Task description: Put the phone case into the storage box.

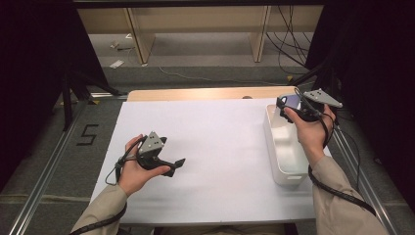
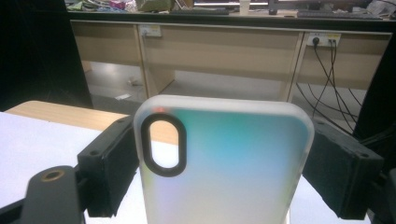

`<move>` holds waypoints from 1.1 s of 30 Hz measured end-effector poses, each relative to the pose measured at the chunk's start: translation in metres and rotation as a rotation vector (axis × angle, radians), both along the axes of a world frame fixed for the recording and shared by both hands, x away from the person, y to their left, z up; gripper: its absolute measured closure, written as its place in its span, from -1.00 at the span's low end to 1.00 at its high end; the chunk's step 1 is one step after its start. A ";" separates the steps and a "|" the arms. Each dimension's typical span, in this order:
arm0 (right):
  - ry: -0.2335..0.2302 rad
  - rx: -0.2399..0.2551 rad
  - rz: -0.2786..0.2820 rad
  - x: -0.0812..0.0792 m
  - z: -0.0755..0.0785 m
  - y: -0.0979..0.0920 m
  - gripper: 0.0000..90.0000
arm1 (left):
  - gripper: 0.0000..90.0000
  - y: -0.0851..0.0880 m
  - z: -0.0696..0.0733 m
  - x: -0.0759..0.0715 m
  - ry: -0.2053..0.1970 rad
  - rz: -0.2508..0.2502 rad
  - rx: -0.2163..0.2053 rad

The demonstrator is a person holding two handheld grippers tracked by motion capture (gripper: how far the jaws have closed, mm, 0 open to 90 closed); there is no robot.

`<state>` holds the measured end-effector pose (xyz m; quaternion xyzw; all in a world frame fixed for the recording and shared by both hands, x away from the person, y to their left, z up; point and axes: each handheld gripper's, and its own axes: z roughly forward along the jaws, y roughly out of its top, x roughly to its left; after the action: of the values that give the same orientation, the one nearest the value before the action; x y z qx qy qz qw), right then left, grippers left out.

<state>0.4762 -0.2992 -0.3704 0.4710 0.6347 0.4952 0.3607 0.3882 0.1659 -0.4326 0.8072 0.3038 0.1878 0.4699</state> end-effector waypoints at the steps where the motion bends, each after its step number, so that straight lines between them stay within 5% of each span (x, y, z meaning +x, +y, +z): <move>1: 0.000 -0.001 0.000 0.000 0.000 0.000 -0.60 | -1.00 0.000 0.000 0.000 0.000 0.000 0.000; 33: 0.026 -0.021 -0.003 0.009 -0.004 -0.001 -0.60 | -1.00 -0.001 0.000 0.000 0.002 -0.002 0.004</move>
<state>0.4847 -0.3002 -0.3740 0.4745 0.6439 0.4818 0.3579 0.3883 0.1648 -0.4329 0.8085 0.3034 0.1870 0.4683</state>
